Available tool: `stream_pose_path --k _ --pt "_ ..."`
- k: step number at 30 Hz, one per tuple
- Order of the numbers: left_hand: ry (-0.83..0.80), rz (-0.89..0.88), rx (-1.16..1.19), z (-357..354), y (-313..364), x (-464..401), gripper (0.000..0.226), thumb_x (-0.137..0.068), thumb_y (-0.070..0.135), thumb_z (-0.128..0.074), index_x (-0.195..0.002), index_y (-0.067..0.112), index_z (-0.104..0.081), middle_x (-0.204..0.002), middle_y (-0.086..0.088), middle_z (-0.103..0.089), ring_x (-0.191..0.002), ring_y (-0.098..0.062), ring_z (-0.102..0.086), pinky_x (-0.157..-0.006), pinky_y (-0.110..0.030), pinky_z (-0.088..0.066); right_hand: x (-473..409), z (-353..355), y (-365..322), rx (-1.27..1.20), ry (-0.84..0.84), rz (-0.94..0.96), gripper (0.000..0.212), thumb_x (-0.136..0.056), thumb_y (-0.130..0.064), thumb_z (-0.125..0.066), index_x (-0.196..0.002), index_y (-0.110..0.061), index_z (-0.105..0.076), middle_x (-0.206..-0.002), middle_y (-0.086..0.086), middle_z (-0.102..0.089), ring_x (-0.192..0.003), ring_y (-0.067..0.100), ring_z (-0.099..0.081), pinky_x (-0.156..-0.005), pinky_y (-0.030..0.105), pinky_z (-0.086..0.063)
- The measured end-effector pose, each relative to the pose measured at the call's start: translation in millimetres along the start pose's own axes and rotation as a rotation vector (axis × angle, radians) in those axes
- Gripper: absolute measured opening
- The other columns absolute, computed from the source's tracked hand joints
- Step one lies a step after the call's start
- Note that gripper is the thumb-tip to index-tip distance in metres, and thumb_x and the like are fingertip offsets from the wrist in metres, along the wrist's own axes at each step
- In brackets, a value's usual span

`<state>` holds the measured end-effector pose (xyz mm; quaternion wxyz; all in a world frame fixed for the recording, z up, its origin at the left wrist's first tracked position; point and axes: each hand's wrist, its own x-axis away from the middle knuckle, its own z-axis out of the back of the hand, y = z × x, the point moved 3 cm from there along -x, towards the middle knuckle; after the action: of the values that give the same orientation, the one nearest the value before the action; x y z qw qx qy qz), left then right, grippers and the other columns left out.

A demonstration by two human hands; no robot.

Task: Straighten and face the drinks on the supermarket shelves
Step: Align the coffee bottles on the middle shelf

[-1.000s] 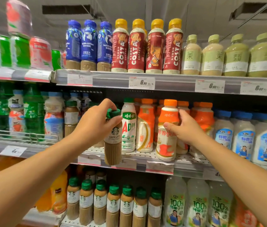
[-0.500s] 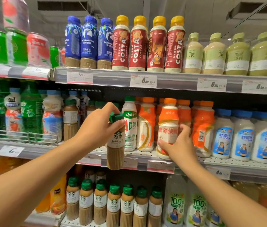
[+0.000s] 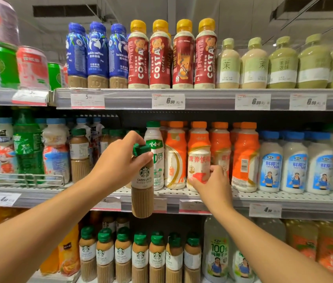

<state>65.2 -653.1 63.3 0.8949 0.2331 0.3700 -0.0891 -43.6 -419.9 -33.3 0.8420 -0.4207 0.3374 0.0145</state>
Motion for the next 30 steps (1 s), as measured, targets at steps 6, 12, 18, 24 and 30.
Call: stream_pose_path --k 6,12,18,24,30 --pt "-0.004 0.013 0.030 -6 0 1 0.028 -0.088 0.043 -0.060 -0.108 0.029 -0.046 -0.097 0.004 -0.061 -0.081 -0.006 -0.057 -0.057 -0.020 -0.047 0 -9 -2 0.178 0.067 0.016 0.057 -0.078 -0.055 -0.069 -0.116 -0.017 -0.050 -0.115 0.002 -0.055 -0.100 0.024 -0.058 -0.065 0.031 -0.046" --pt "-0.010 0.024 0.022 -13 0 6 0.029 -0.088 0.045 -0.060 -0.109 0.029 -0.046 -0.099 0.005 -0.062 -0.080 -0.004 -0.058 -0.057 -0.018 -0.046 0 -12 -1 0.256 0.061 0.031 0.060 -0.080 -0.058 -0.065 -0.119 -0.015 -0.050 -0.117 0.005 -0.055 -0.102 0.026 -0.058 -0.067 0.035 -0.049" --pt "-0.024 0.048 0.018 -16 5 19 0.026 -0.086 0.050 -0.060 -0.102 0.034 -0.046 -0.091 0.013 -0.060 -0.079 0.000 -0.059 -0.061 -0.023 -0.055 -1 -11 3 0.210 0.023 0.040 0.066 -0.078 -0.053 -0.070 -0.124 -0.010 -0.050 -0.120 0.010 -0.055 -0.104 0.030 -0.057 -0.074 0.036 -0.048" --pt "-0.015 0.090 0.080 -1 -7 32 0.026 -0.085 0.050 -0.063 -0.099 0.034 -0.048 -0.084 0.015 -0.055 -0.078 0.000 -0.059 -0.062 -0.027 -0.057 47 8 -20 -0.137 -0.032 0.313 0.040 -0.086 -0.027 -0.065 -0.122 -0.010 -0.056 -0.125 0.006 -0.051 -0.119 0.022 -0.044 -0.098 0.031 -0.034" --pt "0.011 0.061 0.107 18 -36 43 0.028 -0.085 0.050 -0.064 -0.097 0.031 -0.049 -0.088 0.008 -0.064 -0.077 -0.009 -0.063 -0.060 -0.029 -0.056 130 -32 -105 -0.199 -0.452 0.343 0.073 -0.062 -0.077 -0.059 -0.125 -0.050 -0.033 -0.112 -0.035 -0.049 -0.102 -0.007 -0.052 -0.080 0.014 -0.043"
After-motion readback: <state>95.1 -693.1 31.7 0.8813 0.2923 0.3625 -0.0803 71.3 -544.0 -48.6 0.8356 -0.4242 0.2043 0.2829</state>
